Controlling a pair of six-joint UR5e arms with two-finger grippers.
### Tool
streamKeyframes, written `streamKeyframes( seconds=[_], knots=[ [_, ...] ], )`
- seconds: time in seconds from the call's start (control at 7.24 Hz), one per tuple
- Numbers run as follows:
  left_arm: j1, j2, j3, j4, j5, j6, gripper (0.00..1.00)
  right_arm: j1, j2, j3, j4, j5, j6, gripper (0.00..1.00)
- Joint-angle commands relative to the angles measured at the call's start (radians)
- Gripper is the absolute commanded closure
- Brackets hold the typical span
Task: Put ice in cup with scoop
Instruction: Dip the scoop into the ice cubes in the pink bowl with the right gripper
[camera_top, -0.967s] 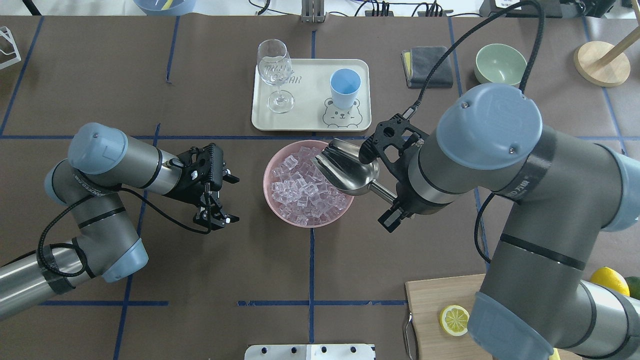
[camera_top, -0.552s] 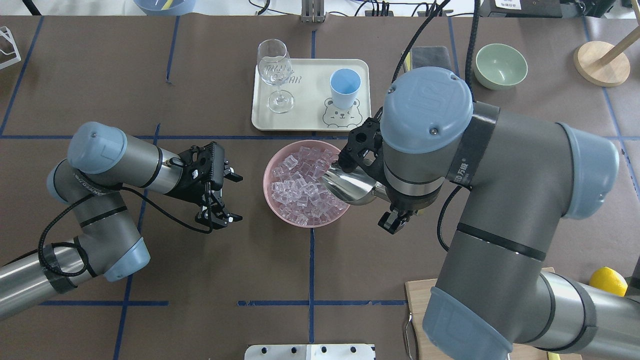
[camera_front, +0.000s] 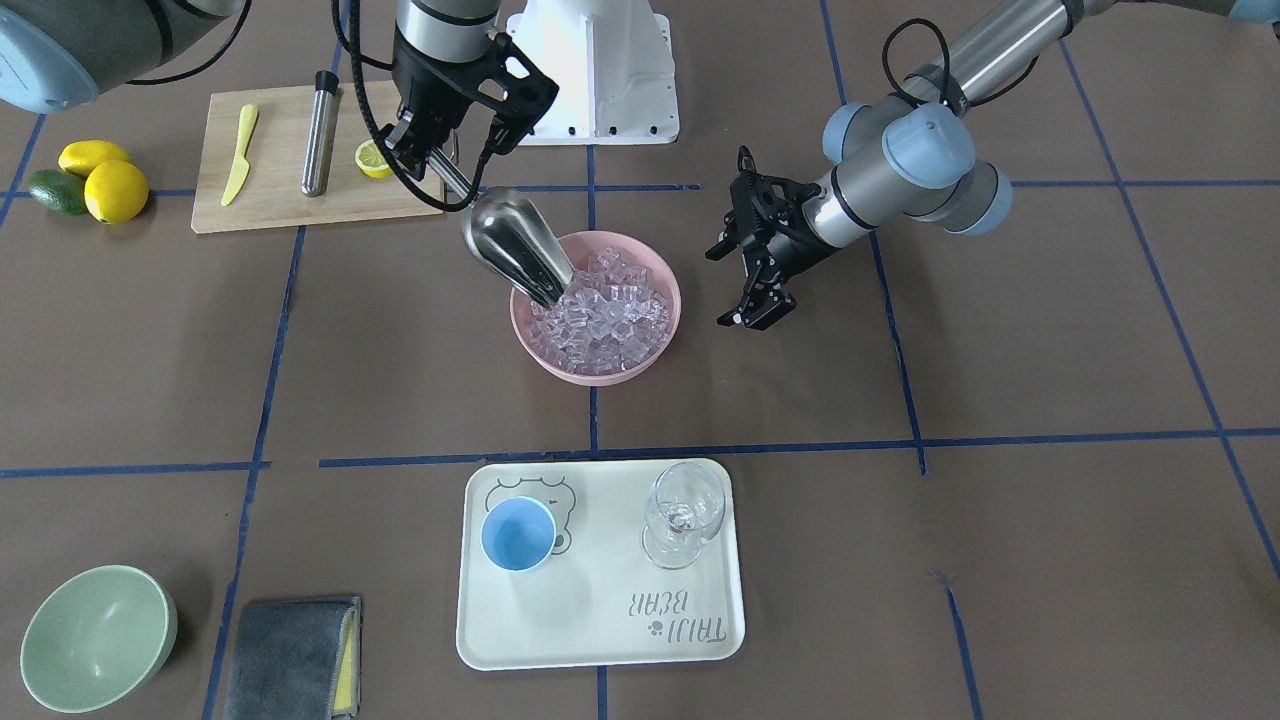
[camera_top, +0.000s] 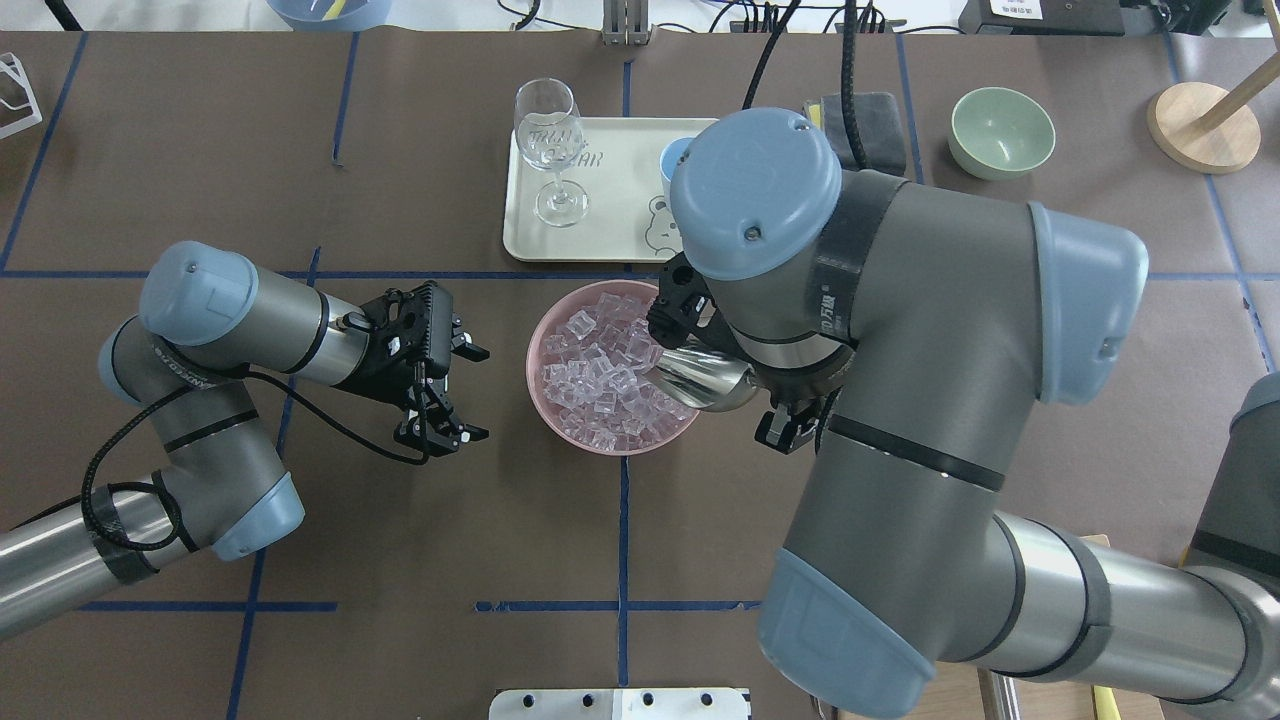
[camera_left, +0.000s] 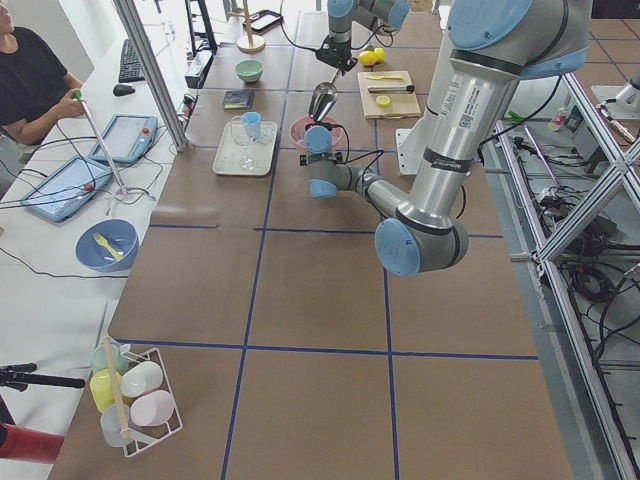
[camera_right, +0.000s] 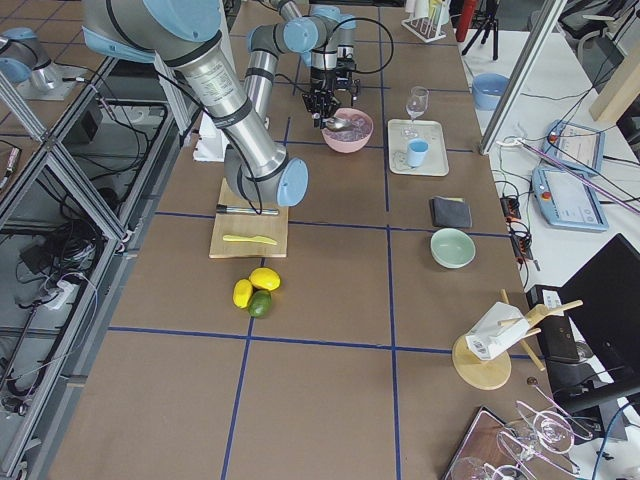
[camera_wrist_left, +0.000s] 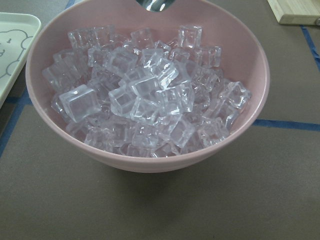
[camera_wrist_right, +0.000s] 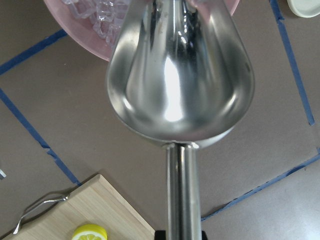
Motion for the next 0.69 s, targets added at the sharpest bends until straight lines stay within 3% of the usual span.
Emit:
streamKeyframes(
  seconds=[0.0, 0.28, 0.55],
  knots=[
    [0.0, -0.001, 0.002, -0.001, 0.0, 0.0, 0.0, 0.0, 0.077, -0.098, -0.061, -0.016, -0.085, 1.0],
    [0.001, 0.005, 0.029, -0.069, 0.002, -0.002, 0.0, 0.0, 0.178, -0.225, -0.136, -0.016, -0.157, 1.0],
    [0.001, 0.011, 0.077, -0.149, 0.002, -0.005, 0.0, 0.0, 0.195, -0.267, -0.147, -0.045, -0.177, 1.0]
  ],
)
